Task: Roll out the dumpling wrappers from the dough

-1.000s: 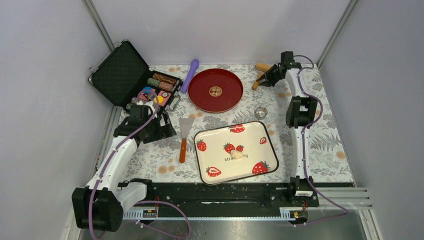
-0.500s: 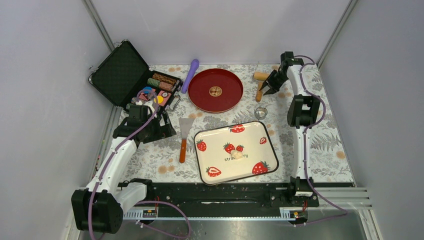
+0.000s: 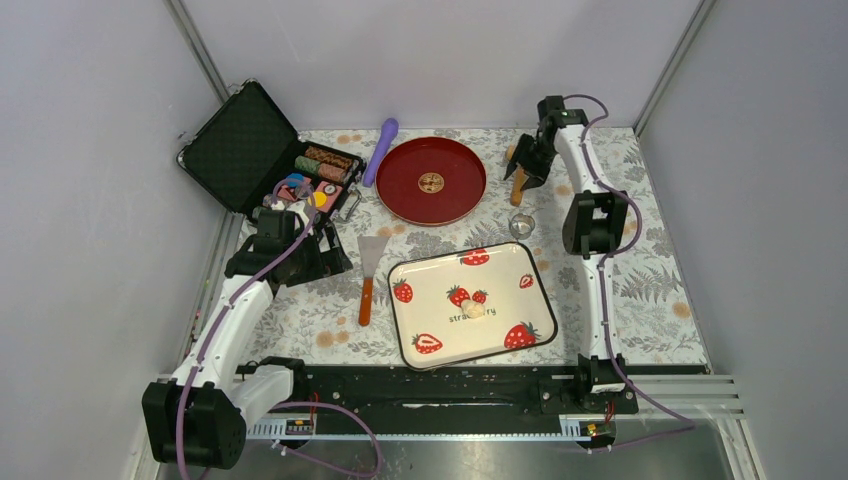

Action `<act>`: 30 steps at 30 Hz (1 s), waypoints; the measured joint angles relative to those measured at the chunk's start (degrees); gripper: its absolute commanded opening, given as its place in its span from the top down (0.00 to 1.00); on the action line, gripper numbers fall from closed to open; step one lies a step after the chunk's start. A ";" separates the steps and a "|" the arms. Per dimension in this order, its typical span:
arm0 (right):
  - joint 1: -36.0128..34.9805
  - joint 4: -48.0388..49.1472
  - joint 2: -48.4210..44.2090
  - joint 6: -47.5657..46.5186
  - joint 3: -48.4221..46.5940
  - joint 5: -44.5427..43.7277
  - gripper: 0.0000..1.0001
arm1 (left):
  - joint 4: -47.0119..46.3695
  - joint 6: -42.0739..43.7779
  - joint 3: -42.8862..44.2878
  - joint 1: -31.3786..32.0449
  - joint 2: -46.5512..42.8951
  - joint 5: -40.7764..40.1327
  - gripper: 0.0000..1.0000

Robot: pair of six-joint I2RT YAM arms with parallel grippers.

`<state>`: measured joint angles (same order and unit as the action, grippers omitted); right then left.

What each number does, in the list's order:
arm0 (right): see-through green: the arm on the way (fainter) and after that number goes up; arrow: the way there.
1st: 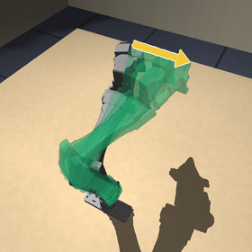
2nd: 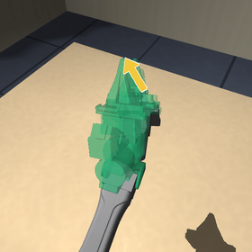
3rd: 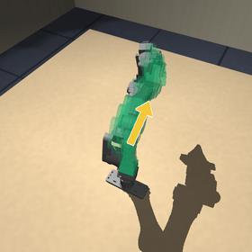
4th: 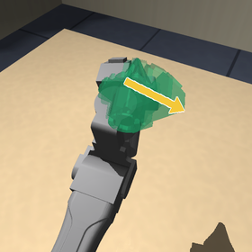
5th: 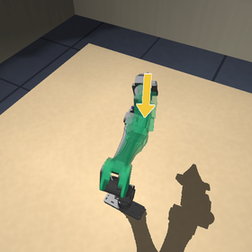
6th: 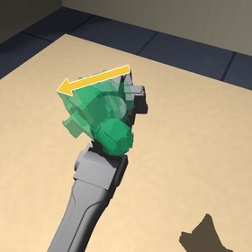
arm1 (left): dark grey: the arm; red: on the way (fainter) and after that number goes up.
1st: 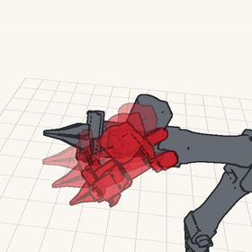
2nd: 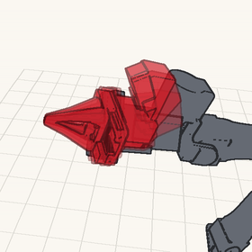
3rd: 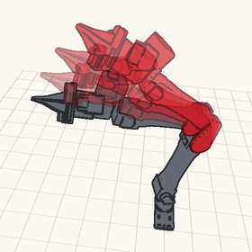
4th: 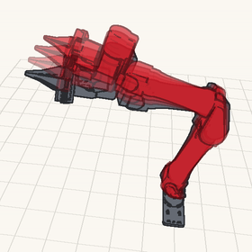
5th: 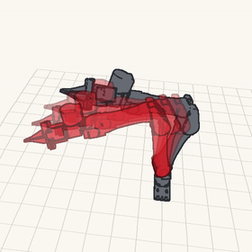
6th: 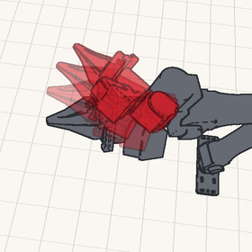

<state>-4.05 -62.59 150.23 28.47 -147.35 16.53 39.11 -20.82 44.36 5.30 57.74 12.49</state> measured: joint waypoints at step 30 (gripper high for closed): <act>-4.87 -6.82 4.26 -7.30 -1.92 -15.82 0.65 | 0.00 0.02 0.00 0.00 -0.74 0.31 0.01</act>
<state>-8.93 -69.41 154.50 21.17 -149.27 0.71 39.11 -20.80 44.36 5.30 56.99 12.80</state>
